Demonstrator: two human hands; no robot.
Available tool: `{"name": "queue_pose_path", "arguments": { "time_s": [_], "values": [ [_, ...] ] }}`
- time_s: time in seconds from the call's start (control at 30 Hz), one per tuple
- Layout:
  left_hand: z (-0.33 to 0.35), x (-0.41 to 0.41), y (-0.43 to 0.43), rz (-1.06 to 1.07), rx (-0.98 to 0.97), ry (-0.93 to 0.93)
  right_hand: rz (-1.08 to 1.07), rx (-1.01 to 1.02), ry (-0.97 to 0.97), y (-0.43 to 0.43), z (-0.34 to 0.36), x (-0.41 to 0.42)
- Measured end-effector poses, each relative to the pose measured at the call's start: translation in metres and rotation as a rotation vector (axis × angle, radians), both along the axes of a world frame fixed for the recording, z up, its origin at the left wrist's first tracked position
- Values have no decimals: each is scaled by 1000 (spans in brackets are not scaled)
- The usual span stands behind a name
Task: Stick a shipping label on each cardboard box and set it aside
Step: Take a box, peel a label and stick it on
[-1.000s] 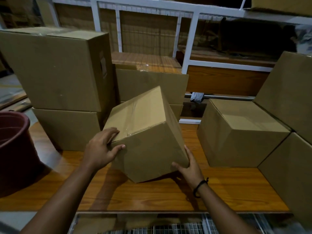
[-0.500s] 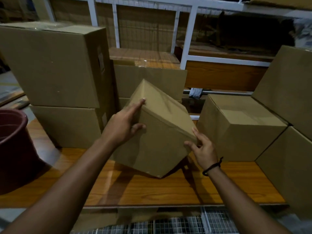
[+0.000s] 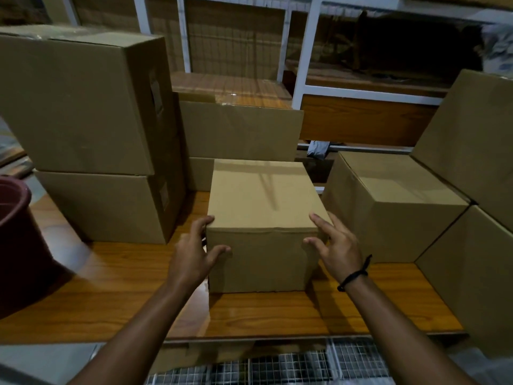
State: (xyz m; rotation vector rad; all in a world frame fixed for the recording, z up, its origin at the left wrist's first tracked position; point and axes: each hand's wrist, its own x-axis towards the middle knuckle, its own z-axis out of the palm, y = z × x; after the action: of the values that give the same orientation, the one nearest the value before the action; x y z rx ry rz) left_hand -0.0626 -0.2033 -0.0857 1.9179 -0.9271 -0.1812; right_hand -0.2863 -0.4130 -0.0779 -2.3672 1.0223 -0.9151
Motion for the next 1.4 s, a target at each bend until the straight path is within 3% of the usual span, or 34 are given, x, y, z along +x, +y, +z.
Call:
{"name": "queue_pose_path", "arguments": {
  "time_s": [0.07,0.17,0.3,0.4,0.5,0.57,0.73,0.8,0.93,1.1,1.3,1.4],
  "values": [
    [2,-1,-1,26,75,-100,12,-7,9,0,-4,-1],
    [15,1,-10,36,113,-442,57,-7,11,3,-9,-2],
    [40,6,-29,-122,262,-853,44,16,-12,5,-9,1],
    [44,6,-34,-156,347,-788,56,16,-74,6,-13,-2],
    [35,6,-26,-134,275,-791,25,265,-217,11,-28,-10],
    [28,11,-23,-129,199,-759,15,363,-206,19,-40,-11],
    [17,25,-11,-124,-36,-699,4,283,-207,33,-45,7],
    [17,34,-3,-87,-47,-693,-7,178,-165,35,-39,14],
    [44,37,4,1,159,-745,4,-3,-87,50,-20,31],
    [87,5,-19,-217,369,-700,94,-174,-119,69,-11,48],
    [114,-14,-50,-263,536,-987,209,-88,-108,61,-17,48],
    [113,-12,-48,-256,562,-1006,204,133,-143,52,-33,39]
  ]
}}
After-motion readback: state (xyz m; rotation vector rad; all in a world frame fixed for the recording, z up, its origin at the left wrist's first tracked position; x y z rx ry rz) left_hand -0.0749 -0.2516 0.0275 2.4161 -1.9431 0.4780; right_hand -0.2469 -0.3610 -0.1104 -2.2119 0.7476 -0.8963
